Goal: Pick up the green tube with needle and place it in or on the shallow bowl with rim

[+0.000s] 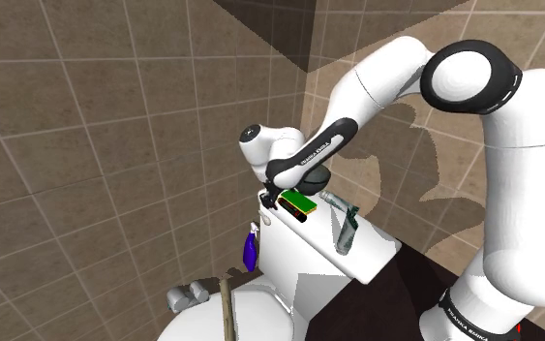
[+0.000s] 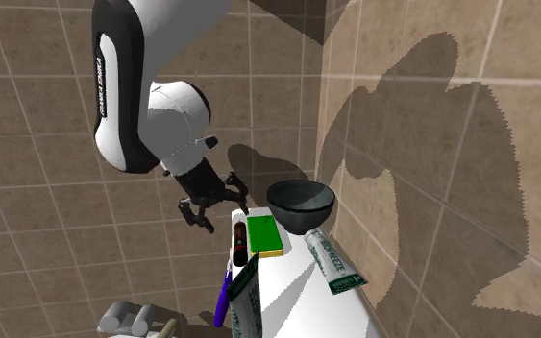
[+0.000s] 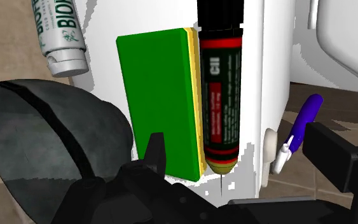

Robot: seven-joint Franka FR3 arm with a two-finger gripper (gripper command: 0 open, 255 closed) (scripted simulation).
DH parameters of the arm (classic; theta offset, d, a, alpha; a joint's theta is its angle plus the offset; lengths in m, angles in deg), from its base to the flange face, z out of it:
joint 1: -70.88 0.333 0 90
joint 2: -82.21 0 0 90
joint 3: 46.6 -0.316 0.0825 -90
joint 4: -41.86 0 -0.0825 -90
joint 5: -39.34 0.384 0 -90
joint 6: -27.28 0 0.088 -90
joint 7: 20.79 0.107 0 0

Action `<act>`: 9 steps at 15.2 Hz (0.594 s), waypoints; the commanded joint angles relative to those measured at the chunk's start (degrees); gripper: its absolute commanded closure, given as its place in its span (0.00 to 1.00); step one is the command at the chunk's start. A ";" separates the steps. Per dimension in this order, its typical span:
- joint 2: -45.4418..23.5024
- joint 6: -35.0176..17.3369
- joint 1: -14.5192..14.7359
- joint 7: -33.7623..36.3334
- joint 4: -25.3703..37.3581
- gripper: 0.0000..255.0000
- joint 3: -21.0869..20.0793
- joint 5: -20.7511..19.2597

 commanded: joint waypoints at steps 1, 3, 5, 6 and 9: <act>-0.90 -0.90 -0.02 0.67 -0.12 0.00 0.46 -0.84; -1.72 -1.95 -0.21 1.06 -0.37 0.00 0.92 -1.58; -2.81 -3.29 -0.45 1.58 -0.61 0.00 1.52 -2.54; -2.81 -3.29 -0.45 1.58 -0.62 0.00 1.52 -2.54; -2.81 -3.29 -0.45 1.58 -0.61 0.00 1.52 -2.54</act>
